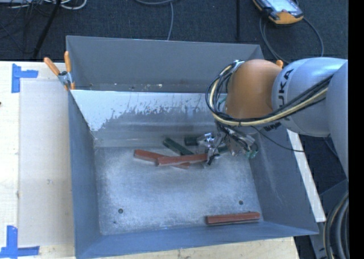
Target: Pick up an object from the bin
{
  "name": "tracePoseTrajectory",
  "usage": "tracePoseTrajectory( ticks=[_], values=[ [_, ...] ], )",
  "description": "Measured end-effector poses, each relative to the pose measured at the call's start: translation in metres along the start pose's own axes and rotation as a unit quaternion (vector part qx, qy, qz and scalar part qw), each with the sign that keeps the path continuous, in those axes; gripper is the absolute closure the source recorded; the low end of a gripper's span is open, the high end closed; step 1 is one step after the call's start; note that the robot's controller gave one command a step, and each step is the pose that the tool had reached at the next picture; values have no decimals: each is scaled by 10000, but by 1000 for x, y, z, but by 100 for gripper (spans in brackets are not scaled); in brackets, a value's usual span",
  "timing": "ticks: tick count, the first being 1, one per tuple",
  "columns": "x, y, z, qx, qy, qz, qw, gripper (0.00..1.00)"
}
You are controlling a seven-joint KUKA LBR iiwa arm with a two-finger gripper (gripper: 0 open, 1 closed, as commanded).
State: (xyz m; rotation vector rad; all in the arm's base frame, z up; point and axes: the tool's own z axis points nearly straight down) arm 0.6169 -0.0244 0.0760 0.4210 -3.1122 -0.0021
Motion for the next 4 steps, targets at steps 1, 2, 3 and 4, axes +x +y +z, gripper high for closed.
tracePoseTrajectory(
  ticks=[1, 2, 3, 4],
  values=[
    [0, 0, 0, 0, 0, -2, 10000, 100],
    [14, -7, -156, 2, -7, -1697, 9855, 100],
    [14, -8, -165, 10, -23, -1769, 9842, 100],
    [0, 84, -69, -15, 18, -492, 9988, 0]
  ],
)
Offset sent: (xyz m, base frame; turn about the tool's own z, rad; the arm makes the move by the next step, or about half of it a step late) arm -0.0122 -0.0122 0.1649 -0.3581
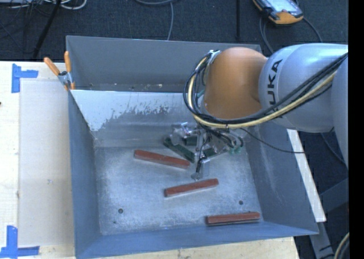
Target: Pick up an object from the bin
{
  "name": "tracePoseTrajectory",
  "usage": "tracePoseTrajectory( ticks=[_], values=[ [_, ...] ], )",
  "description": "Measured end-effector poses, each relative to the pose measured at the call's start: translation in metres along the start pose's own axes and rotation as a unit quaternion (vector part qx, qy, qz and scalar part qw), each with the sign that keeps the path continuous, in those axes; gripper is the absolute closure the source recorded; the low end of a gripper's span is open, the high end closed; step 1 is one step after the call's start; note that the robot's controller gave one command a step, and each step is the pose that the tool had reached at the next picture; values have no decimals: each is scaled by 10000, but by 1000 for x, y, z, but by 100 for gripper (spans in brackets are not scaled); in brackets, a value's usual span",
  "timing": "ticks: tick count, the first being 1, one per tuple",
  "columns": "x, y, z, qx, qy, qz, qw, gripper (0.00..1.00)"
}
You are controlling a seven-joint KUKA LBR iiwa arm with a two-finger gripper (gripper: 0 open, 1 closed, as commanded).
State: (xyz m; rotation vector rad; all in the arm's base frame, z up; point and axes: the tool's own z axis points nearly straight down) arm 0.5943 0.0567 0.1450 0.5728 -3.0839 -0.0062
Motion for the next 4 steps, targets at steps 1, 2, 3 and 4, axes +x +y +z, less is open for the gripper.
tracePoseTrajectory(
  ticks=[1, 2, 3, 4],
  values=[
    [0, 2, 2, -4, 5, 15, 10000, 0],
    [-11, -2, 1, 25, -28, -592, 9982, 0],
    [-13, 9, 73, 22, -36, -134, 9999, 100],
    [-12, 9, 75, 24, -32, -139, 9999, 0]
  ],
)
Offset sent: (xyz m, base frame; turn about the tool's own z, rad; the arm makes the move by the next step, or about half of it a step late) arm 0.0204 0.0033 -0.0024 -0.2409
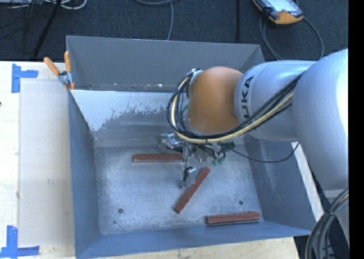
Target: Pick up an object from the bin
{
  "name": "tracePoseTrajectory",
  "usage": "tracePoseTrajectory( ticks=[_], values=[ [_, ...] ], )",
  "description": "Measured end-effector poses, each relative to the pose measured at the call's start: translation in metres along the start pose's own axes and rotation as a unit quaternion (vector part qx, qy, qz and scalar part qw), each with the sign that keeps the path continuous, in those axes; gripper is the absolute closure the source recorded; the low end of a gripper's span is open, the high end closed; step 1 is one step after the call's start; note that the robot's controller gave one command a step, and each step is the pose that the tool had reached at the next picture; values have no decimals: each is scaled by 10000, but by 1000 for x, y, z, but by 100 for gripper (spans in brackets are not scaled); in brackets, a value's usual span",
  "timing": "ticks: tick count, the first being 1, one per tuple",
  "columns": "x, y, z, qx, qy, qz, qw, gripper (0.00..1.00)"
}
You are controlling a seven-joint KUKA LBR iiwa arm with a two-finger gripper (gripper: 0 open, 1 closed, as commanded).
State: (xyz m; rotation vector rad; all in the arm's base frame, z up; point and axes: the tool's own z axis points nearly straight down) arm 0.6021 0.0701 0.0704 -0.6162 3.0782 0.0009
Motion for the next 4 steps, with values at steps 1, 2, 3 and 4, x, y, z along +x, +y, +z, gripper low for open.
tracePoseTrajectory(
  ticks=[1, 2, 3, 4],
  values=[
    [0, 0, 0, -1, 6, -6, 10000, 100],
    [0, 0, 0, -1, 6, -8, 10000, 100],
    [0, 0, 0, -1, 6, -8, 10000, 100],
    [0, 0, 0, -1, 6, -3, 10000, 100]
  ],
)
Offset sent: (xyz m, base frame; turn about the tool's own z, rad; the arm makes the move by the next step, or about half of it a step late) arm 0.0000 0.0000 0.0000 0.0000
